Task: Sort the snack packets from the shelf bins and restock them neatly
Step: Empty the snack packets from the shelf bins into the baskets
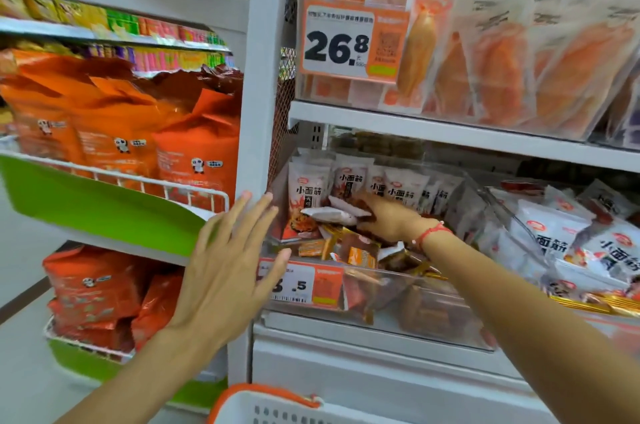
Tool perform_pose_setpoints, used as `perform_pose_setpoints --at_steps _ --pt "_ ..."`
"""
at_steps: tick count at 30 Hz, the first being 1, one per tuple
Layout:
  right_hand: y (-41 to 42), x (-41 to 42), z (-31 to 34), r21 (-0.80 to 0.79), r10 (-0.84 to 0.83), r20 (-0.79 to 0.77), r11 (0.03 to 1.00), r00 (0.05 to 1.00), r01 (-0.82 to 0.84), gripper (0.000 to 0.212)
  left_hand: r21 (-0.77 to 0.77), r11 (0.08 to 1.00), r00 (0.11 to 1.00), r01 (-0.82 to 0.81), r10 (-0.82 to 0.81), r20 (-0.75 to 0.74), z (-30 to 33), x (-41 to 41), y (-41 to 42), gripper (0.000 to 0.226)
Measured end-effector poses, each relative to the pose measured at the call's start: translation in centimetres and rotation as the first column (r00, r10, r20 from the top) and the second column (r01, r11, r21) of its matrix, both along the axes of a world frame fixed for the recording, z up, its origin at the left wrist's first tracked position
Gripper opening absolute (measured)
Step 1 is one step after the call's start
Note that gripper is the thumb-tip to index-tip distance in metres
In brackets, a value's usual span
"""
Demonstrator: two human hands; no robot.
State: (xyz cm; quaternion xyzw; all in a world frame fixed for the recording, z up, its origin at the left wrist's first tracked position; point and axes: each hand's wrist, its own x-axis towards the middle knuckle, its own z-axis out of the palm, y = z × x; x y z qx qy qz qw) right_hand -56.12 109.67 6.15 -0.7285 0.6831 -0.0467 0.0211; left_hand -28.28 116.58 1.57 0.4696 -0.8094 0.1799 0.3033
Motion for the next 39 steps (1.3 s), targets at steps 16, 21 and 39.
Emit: perform_pose_setpoints --at_steps 16,21,39 --pt "16.9 -0.3 5.6 -0.571 0.322 0.355 0.818 0.878 -0.069 0.007 0.038 0.999 0.999 0.037 -0.037 0.020 0.5 -1.1 2.2 0.050" --pt "24.0 0.2 6.3 -0.606 0.380 0.355 0.789 0.854 -0.099 0.009 0.116 0.987 0.990 0.114 -0.123 0.074 -0.9 -2.0 4.6 0.052" --pt "19.3 -5.8 6.8 -0.336 -0.161 -0.264 0.940 0.951 0.066 0.035 0.310 0.927 0.976 0.212 -0.187 -0.109 5.8 -7.8 0.8 0.030"
